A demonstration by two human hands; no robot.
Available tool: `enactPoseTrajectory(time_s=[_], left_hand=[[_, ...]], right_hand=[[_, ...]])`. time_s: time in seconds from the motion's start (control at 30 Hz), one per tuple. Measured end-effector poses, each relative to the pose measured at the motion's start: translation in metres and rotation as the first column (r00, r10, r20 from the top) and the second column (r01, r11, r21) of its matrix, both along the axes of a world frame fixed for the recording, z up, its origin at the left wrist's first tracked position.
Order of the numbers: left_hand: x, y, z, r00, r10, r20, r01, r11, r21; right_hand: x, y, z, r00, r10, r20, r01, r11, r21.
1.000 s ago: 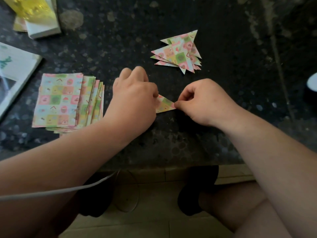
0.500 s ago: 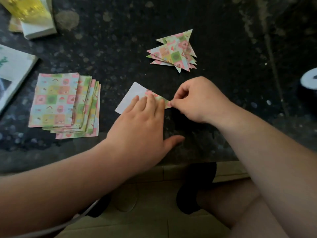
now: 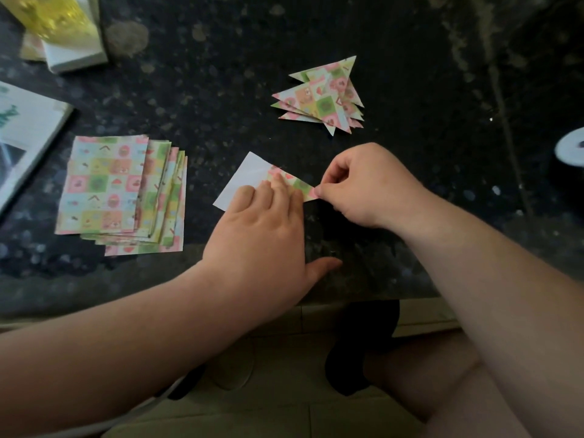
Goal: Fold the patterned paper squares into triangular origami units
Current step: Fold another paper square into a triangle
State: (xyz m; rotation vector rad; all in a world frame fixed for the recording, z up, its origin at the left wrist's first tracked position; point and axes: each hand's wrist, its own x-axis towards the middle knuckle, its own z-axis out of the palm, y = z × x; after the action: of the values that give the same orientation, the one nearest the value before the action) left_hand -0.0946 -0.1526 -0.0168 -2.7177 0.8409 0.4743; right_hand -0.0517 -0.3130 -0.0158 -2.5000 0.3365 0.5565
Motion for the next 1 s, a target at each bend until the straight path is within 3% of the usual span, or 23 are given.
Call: enactPoseTrajectory(time_s=[0.27, 0.53, 0.87, 1.0], left_hand=[[0.007, -0.002, 0.000, 0.998, -0.041, -0.036, 0.038, 0.996, -0.085], [0.007, 0.000, -0.004, 0.996, -0.069, -0.064, 0.066, 0.997, -0.045], [0.002, 0.005, -0.019, 0.994, -0.061, -0.091, 0.049, 0.991, -0.125], [-0.003, 0.001, -0.022, 0.996, -0.032, -0.086, 0.019, 0.989, -0.146]], right_hand=[[0.000, 0.000, 0.000, 1.000, 0.011, 0.009, -0.011, 1.000, -0.008], [-0.001, 0.002, 0.003, 1.000, 0.003, -0.012, -0.003, 1.000, 0.005], [-0.002, 0.001, 0.003, 1.000, 0.012, -0.001, -0.012, 1.000, 0.007], [0.002, -0.009, 0.009, 0.997, -0.039, -0.061, 0.042, 0.998, 0.053]])
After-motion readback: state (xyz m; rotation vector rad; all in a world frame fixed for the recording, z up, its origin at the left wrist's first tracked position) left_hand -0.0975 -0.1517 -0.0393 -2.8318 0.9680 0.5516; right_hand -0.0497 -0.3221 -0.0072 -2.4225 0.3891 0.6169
